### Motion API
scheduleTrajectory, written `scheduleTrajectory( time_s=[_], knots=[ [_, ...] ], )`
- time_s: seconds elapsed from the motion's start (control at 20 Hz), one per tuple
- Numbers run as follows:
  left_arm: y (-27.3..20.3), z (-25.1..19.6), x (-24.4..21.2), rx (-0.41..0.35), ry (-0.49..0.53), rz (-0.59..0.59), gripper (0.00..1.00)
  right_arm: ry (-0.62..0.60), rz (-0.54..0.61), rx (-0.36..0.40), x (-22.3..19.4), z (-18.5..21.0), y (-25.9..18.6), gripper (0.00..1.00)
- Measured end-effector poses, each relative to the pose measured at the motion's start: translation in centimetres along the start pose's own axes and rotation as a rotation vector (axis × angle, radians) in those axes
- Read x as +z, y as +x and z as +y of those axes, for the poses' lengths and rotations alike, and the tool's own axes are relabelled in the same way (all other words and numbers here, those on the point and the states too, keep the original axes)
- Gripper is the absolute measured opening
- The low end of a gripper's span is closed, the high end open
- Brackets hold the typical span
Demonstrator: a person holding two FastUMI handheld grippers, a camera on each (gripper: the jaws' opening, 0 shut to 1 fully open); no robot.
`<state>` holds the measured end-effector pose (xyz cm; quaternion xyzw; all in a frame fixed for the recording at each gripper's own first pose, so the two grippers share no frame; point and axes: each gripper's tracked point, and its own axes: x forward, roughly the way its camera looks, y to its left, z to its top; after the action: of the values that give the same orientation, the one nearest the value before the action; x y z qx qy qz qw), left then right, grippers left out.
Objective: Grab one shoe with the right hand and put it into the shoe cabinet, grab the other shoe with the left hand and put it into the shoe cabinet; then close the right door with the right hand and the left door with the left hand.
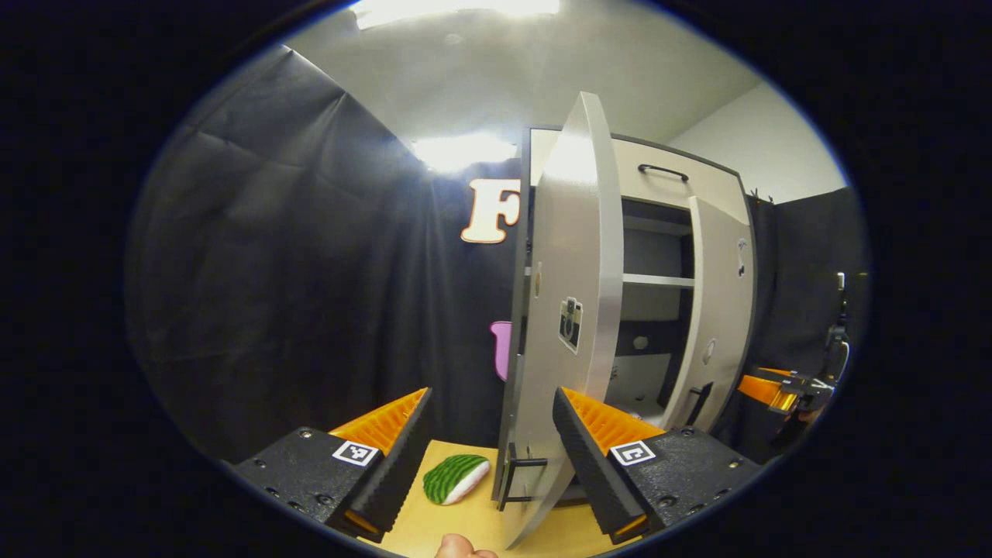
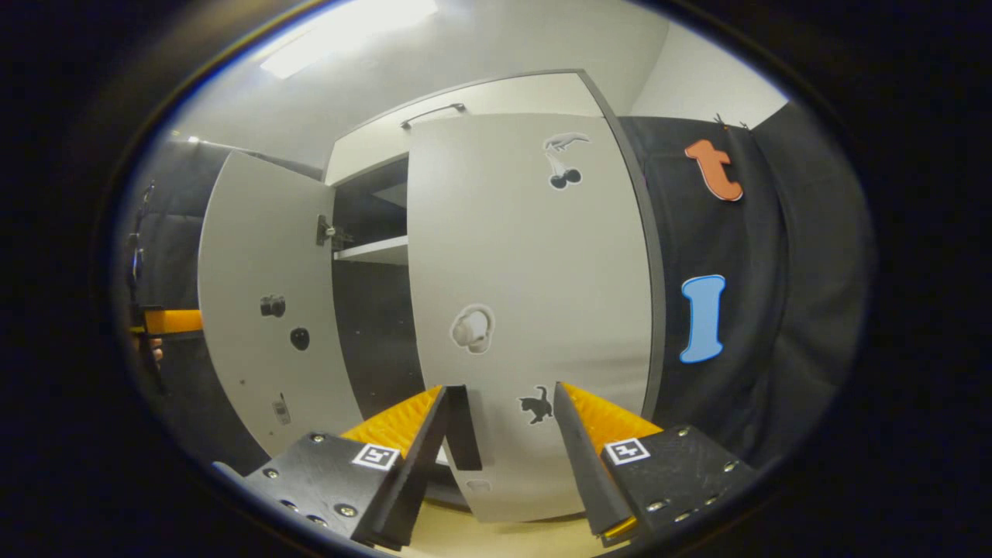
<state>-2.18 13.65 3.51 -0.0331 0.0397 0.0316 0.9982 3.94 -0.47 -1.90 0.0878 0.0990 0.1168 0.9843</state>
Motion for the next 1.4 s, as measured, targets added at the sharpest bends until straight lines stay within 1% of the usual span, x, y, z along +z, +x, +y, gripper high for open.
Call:
scheduleTrajectory(
  time_s=[0.3, 0.5, 0.55, 0.6, 0.65, 0.75, 0.8, 0.9, 0.95, 1.05, 1.1, 1.15, 1.2, 1.35, 1.4],
  knots=[
    [2.0, -5.4, -0.7, -0.146, -0.015, 0.014, 0.93, -0.002, -0.01, -0.038, 0.3, -1.9, -1.5, 0.81],
    [3.9, -9.0, -1.1, -0.228, -0.026, 0.019, 0.93, -0.006, -0.011, -0.089, 0.2, -4.0, -3.1, 0.81],
    [4.3, -10.0, -1.2, -0.257, -0.032, 0.02, 0.91, -0.005, -0.011, -0.104, 0.2, -4.6, -3.8, 0.81],
    [4.8, -11.2, -1.4, -0.286, -0.038, 0.024, 0.91, -0.004, -0.012, -0.116, 0.3, -5.0, -4.3, 0.81],
    [5.3, -12.0, -1.5, -0.297, -0.033, 0.029, 0.91, -0.003, -0.015, -0.128, 0.4, -5.5, -4.7, 0.81],
    [6.4, -12.4, -1.8, -0.294, -0.015, 0.029, 0.91, -0.002, -0.022, -0.151, 0.6, -6.3, -5.5, 0.81],
    [6.7, -12.5, -2.2, -0.295, -0.009, 0.03, 0.93, -0.003, -0.026, -0.162, 0.8, -6.7, -5.9, 0.81],
    [7.1, -12.8, -2.6, -0.309, -0.021, 0.036, 0.94, -0.005, -0.032, -0.183, 1.0, -7.4, -6.4, 0.81],
    [7.4, -12.9, -2.8, -0.318, -0.027, 0.041, 0.92, -0.006, -0.033, -0.193, 1.1, -7.6, -6.6, 0.81],
    [8.1, -13.3, -3.3, -0.33, -0.029, 0.052, 0.92, -0.006, -0.034, -0.206, 1.1, -8.0, -6.9, 0.81],
    [8.4, -13.6, -3.5, -0.33, -0.025, 0.056, 0.93, -0.005, -0.032, -0.209, 1.1, -8.0, -7.0, 0.76],
    [8.7, -13.7, -3.7, -0.328, -0.019, 0.058, 0.93, -0.005, -0.032, -0.212, 1.1, -8.1, -6.9, 0.76],
    [8.9, -13.9, -3.8, -0.325, -0.013, 0.06, 0.93, -0.005, -0.031, -0.211, 1.2, -8.0, -6.8, 0.81],
    [9.5, -13.8, -4.2, -0.297, -0.006, 0.057, 0.94, -0.002, -0.035, -0.205, 1.4, -7.5, -6.5, 0.81],
    [9.6, -13.4, -4.3, -0.279, -0.002, 0.051, 0.91, 0.0, -0.039, -0.2, 1.5, -7.1, -6.3, 0.81]
  ],
)
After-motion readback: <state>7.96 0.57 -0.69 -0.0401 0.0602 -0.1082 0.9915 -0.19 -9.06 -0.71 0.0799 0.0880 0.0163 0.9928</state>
